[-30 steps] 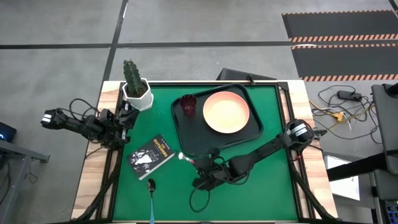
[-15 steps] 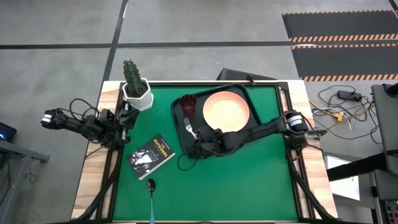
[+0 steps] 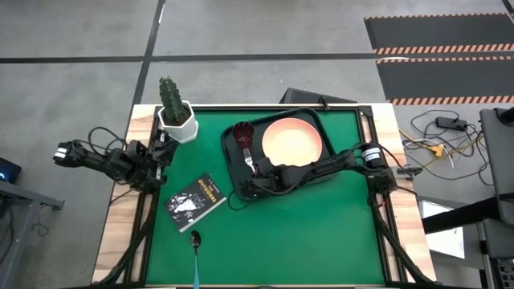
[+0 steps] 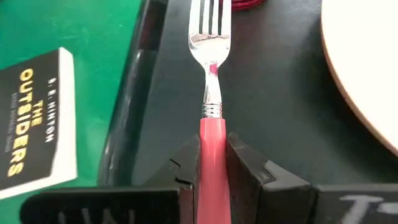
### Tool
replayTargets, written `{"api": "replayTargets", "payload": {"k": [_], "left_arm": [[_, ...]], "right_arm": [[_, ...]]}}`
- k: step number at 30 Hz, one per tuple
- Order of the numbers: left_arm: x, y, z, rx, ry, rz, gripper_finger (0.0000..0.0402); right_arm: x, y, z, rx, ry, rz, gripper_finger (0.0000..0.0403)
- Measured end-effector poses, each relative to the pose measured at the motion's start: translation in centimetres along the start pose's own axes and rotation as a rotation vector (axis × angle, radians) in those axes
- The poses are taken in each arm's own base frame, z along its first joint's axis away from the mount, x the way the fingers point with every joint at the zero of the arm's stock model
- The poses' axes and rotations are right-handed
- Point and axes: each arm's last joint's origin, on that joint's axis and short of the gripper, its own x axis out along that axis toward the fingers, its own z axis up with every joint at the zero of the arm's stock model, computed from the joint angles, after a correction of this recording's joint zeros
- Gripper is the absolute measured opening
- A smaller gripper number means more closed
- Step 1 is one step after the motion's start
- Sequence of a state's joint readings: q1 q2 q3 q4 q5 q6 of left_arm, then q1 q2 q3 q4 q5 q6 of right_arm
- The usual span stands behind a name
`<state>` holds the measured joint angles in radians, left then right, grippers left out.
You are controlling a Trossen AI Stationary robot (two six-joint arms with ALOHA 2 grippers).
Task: Pick and place plate/cup/fork/spoon on tray
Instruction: Put the pink fork on the black serving tray to the left side of the pink plate
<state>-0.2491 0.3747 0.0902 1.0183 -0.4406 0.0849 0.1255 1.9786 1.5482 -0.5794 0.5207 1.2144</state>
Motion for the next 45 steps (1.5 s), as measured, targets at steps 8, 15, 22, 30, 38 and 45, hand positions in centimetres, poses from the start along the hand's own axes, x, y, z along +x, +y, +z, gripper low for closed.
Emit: {"api": "replayTargets", "payload": {"k": [8,15,22,30,38,45], "left_arm": [[-0.1,0.1,0.2,-0.005,-0.012,0.001,0.0008],[-0.1,0.1,0.3,-0.007,-0.015,0.001,0.0008],[-0.1,0.1,0.3,-0.007,-0.015,0.002,0.0008],[-0.1,0.1,0.3,-0.008,-0.016,0.001,0.0008],[-0.1,0.1,0.3,-0.008,-0.017,0.002,0.0008],[-0.1,0.1,0.3,-0.008,-0.017,0.002,0.0008]], "right_arm": [[0.7,-0.6,0.8,0.013,-0.003,-0.032,0.0044],[2.1,-1.1,0.0,-0.005,0.019,-0.078,0.0044],[2.3,-1.6,0.3,0.002,0.017,-0.105,0.0044],[3.5,-2.1,-0.2,-0.018,0.028,-0.141,0.0045],[4.6,-2.6,-0.6,-0.035,0.039,-0.180,0.0046],[4.6,-2.9,-0.5,-0.058,0.048,-0.209,0.0048]]}}
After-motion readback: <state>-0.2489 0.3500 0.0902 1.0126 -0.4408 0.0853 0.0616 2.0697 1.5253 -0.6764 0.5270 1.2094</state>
